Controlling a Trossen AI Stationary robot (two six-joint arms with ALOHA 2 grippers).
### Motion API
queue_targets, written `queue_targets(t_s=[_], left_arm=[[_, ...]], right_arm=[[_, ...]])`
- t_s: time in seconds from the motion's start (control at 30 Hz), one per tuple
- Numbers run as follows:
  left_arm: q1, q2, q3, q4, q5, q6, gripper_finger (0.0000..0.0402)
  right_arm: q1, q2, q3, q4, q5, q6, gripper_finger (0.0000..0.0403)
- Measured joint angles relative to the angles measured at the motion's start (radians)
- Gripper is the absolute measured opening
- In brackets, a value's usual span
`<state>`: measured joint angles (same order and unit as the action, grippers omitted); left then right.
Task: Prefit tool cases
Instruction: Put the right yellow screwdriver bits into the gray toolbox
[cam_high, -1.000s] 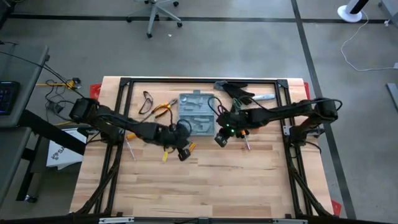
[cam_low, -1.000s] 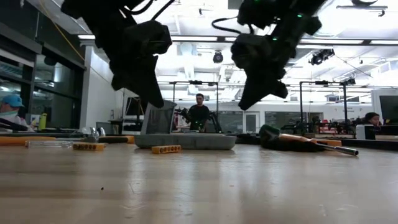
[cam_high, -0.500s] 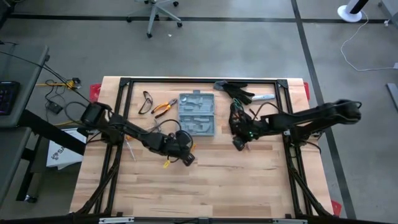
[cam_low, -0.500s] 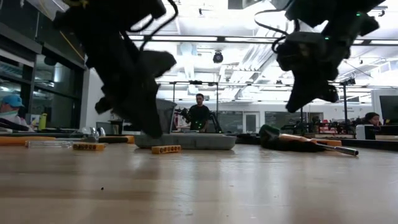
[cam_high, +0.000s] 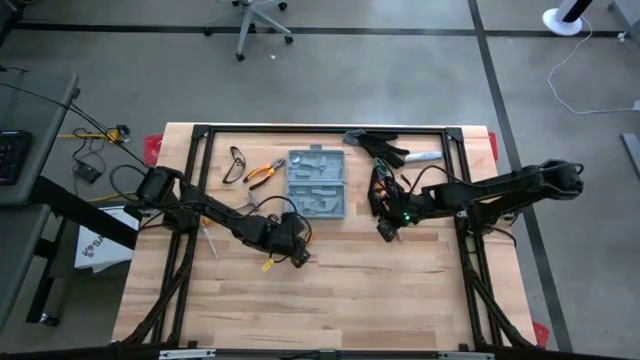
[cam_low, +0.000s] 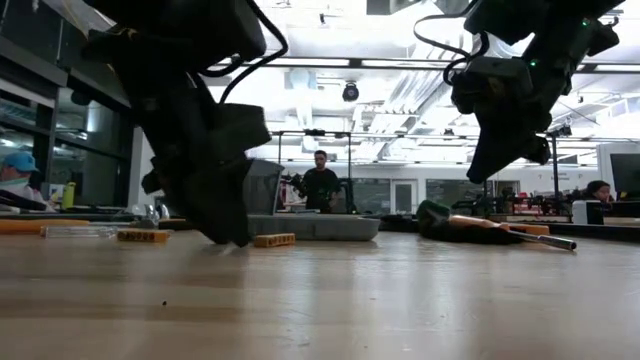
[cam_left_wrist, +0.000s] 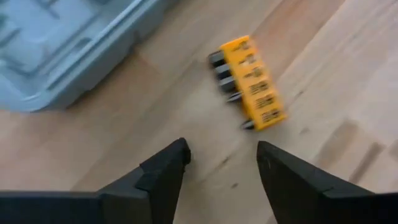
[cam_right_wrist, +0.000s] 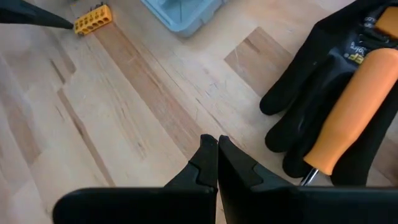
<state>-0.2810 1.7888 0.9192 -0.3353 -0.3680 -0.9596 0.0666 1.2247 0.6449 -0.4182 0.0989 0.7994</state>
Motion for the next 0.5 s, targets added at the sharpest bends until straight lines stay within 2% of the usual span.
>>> queue_targets(t_s=[0.23,0.4,0.5], left_arm=[[0.006,-0.047,-0.002,-0.066,-0.014,-0.05,0.0191],[-0.031,-0.064,-0.002,0.087,-0.037,-0.093,0.018],[-0.048,-0.059,-0.001,0.16,-0.03,-0.095,0.0136]], right_arm=[[0.0,0.0,0.0,0.002,0.007,0.004,0.0],[0.0,0.0,0.0,0.004,0.018,0.003,0.0],[0.0,0.0,0.0,0.004,0.021,-0.006,0.0]])
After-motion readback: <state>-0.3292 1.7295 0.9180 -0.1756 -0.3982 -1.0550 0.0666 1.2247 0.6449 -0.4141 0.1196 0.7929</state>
